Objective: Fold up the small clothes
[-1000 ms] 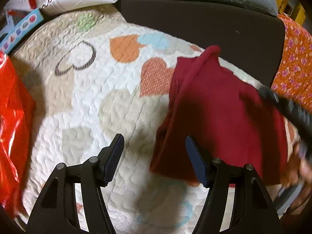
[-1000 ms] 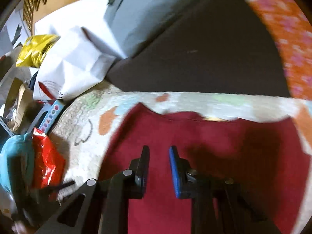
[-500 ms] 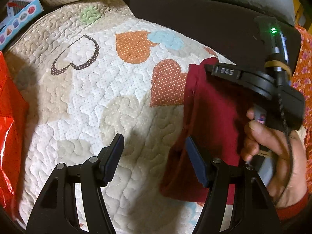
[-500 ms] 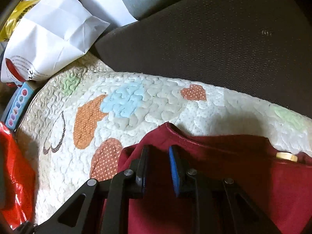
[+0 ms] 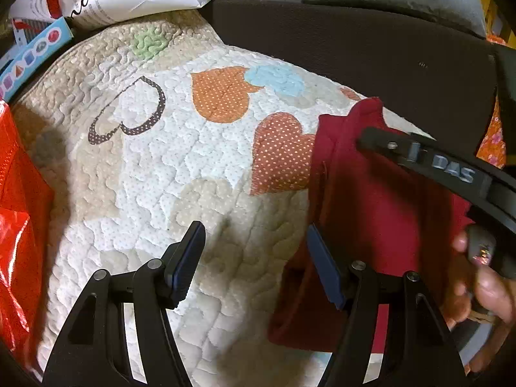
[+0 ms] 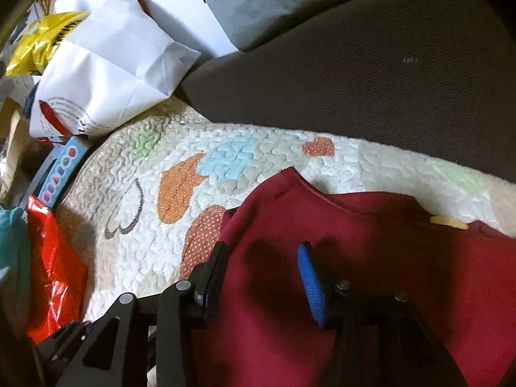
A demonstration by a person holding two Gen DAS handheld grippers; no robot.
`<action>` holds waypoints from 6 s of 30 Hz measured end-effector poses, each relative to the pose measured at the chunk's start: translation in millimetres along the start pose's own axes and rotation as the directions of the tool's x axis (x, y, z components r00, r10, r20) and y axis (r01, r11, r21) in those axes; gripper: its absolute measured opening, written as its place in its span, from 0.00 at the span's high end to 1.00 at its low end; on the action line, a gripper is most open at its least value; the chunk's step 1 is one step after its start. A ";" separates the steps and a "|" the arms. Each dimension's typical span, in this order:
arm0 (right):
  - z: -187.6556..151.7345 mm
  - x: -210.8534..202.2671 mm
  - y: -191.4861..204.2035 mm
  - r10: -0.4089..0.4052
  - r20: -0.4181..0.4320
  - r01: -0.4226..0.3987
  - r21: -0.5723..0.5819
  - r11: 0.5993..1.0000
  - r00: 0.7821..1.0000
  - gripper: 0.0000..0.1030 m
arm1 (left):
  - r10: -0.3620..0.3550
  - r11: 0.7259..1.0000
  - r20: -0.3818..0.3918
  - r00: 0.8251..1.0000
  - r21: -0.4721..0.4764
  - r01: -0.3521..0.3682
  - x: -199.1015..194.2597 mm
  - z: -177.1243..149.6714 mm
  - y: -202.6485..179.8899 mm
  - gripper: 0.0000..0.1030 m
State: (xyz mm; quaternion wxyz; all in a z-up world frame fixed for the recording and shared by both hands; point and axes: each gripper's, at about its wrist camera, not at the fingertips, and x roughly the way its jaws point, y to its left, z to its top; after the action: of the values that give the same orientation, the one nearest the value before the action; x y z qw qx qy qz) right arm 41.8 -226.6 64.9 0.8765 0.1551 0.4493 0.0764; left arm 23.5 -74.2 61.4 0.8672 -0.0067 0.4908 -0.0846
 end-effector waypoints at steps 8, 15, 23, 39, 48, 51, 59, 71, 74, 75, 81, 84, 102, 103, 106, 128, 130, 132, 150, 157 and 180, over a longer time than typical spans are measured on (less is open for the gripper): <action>13.5 -1.0 -0.4 0.025 0.006 -0.025 0.027 0.999 1.000 0.56 | 0.013 1.000 -0.001 1.000 0.015 -0.013 0.7 2.2 1.3 0.36; 16.2 13.1 5.9 -0.015 -0.020 0.015 0.017 1.000 1.000 0.55 | 0.015 1.000 -0.018 1.000 0.020 -0.015 4.8 0.7 -0.6 0.36; 32.9 45.1 14.5 -0.031 -0.022 0.031 -0.024 0.999 0.999 0.56 | 0.025 1.000 -0.030 0.999 0.000 -0.025 9.0 3.9 5.0 0.36; 18.2 4.4 10.2 0.000 -0.019 -0.001 -0.025 1.000 1.000 0.53 | 0.029 1.000 -0.030 0.999 0.012 -0.029 10.7 3.0 2.7 0.36; 16.7 28.7 27.4 -0.072 -0.069 0.067 -0.082 0.994 0.995 0.44 | 0.051 0.999 -0.034 0.998 0.019 -0.051 11.7 3.8 5.2 0.36; 17.6 37.6 30.9 -0.125 -0.083 0.115 -0.118 0.986 0.989 0.43 | 0.052 0.999 -0.035 0.998 0.014 -0.051 11.4 4.2 6.3 0.36; 10.9 42.4 37.3 -0.183 -0.033 0.171 -0.224 0.960 0.983 0.58 | 0.035 0.999 -0.042 0.998 -0.001 -0.035 11.0 5.2 8.5 0.36; 13.7 -2.3 8.5 0.071 0.025 -0.070 -0.064 0.995 0.997 0.87 | -0.115 0.992 -0.003 0.993 -0.051 0.115 6.2 15.2 11.4 0.36; 14.2 0.0 11.4 0.068 0.027 -0.066 -0.067 0.996 0.997 0.87 | -0.141 0.987 0.031 0.989 -0.071 0.143 -3.1 19.7 16.6 0.36; 14.3 -0.4 11.3 0.073 0.031 -0.070 -0.063 0.995 0.997 0.87 | -0.162 0.984 0.043 0.986 -0.072 0.165 -5.5 21.3 17.1 0.36; 12.9 -16.5 1.6 0.126 0.068 -0.124 -0.032 0.992 0.990 0.88 | -0.345 0.939 0.007 0.939 -0.009 0.345 -7.2 25.1 -0.2 0.35; 11.3 -24.0 2.6 0.141 0.076 -0.138 -0.044 0.990 0.987 0.89 | -0.350 0.937 -0.011 0.937 0.025 0.350 0.8 23.2 -11.8 0.35; 3.5 -68.4 -16.5 0.142 0.162 -0.149 0.029 0.988 0.977 0.60 | -0.359 0.933 -0.073 0.930 0.001 0.360 27.7 28.8 -25.3 0.36; 3.4 -61.7 -12.5 0.098 0.141 -0.099 0.004 0.995 0.985 0.63 | -0.360 0.933 -0.073 0.930 0.000 0.360 25.3 28.4 -23.4 0.36; 5.8 -35.2 -14.2 0.006 0.093 -0.009 0.030 1.000 0.996 0.72 | -0.359 0.933 -0.077 0.930 -0.001 0.360 22.8 27.2 -24.0 0.36; -62.5 -105.0 -88.4 -0.120 0.117 0.118 0.026 0.993 0.986 0.72 | -0.323 0.945 -0.087 0.942 0.030 0.327 32.3 35.7 -29.3 0.37; -78.7 -120.0 -105.1 -0.215 0.140 0.210 0.048 0.976 0.967 0.72 | -0.321 0.945 -0.085 0.943 0.034 0.325 30.5 34.4 -30.1 0.37; -89.5 -132.1 -124.5 -0.271 0.153 0.260 0.090 0.961 0.950 0.72 | -0.321 0.945 -0.085 0.943 0.034 0.324 29.2 33.6 -30.6 0.37; -119.7 -159.3 -162.8 -0.277 0.089 0.262 0.149 0.953 0.957 0.71 | -0.296 0.953 -0.072 0.952 0.043 0.300 26.3 31.5 -38.7 0.34; -97.4 -142.5 -121.9 0.004 0.122 -0.029 0.197 0.980 0.993 0.65 | -0.339 0.937 -0.008 0.941 0.079 0.339 -5.7 28.7 -57.3 0.79; -2.9 -71.4 -23.6 0.019 -0.043 -0.023 -0.093 0.995 0.999 0.83 | -0.495 0.855 0.018 0.869 0.188 0.483 -62.5 6.8 -90.8 0.80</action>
State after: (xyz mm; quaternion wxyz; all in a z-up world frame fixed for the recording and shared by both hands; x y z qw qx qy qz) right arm -2.4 -267.7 109.8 0.8724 0.1169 0.4617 0.1100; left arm -14.9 -154.6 126.7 0.8300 -0.0566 0.4345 -0.3451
